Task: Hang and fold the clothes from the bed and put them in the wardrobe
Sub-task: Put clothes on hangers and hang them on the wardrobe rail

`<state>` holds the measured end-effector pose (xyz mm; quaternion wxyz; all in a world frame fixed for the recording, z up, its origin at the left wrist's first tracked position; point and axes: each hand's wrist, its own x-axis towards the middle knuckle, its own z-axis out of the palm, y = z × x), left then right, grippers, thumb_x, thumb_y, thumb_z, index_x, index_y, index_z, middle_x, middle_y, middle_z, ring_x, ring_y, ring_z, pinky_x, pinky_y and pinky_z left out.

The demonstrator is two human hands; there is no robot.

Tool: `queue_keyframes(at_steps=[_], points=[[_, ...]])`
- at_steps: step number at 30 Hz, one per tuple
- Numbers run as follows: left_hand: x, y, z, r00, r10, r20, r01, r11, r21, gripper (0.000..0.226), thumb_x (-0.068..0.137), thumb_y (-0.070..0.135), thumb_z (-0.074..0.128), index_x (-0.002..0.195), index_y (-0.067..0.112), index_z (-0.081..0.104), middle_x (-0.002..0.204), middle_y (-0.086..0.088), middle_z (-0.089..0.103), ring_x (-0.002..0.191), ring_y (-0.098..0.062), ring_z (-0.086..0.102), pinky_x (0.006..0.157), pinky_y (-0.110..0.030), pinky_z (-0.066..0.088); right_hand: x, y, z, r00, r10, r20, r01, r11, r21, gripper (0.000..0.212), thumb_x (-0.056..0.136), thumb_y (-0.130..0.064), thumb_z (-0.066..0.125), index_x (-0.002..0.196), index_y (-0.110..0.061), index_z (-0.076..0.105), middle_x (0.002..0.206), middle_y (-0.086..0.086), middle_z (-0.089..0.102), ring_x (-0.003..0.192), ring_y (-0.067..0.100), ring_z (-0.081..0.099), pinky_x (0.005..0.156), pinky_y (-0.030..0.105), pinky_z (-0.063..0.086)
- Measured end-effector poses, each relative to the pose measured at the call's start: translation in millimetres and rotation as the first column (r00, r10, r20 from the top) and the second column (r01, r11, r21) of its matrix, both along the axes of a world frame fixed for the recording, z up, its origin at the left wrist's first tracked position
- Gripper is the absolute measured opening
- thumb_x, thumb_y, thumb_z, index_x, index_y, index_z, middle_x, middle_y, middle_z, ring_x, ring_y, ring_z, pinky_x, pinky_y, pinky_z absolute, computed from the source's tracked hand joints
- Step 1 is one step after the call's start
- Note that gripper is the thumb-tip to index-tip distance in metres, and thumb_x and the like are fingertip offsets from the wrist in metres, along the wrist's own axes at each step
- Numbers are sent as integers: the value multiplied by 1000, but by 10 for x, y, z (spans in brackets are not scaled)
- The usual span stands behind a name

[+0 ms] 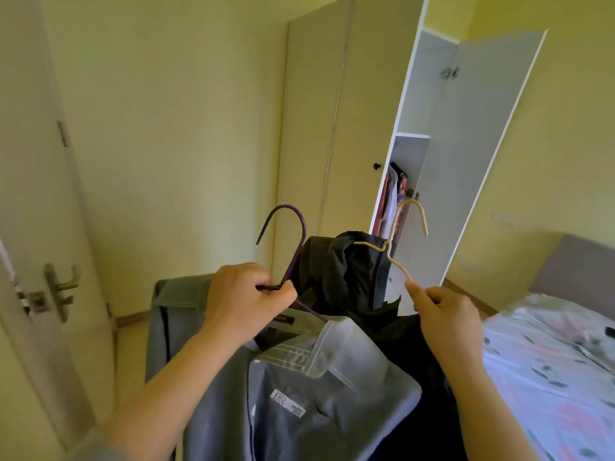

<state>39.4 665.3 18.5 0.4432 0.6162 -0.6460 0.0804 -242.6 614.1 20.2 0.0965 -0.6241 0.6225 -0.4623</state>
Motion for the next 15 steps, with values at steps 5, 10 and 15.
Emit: queue_keyframes(at_steps=[5,10,15], points=[[295,-403,-33,998,-65,-3,65,998,23,54,70,60,47,44,14,45,44,-3,43,45,-14,37,49,-26,31,337,-247,-134,999,-10,38,8,999,43,57,92,-44,61,62,5,54,51,8,40,49,20,34,49,29,26],[515,-839,-240,992,-123,-34,126,989,78,54,69,62,46,46,13,48,47,-5,46,47,-16,39,49,-25,31,648,-647,-303,1000,-22,-13,23,994,105,54,92,-46,60,66,2,62,63,20,59,49,20,41,47,27,30],[705,-1406,-327,988,-144,-64,151,979,139,48,69,58,51,44,18,41,44,1,37,45,-12,36,50,-24,30,892,-1133,-412,1000,-22,22,20,996,90,52,92,-45,60,64,-2,63,60,18,59,47,17,42,46,25,31]])
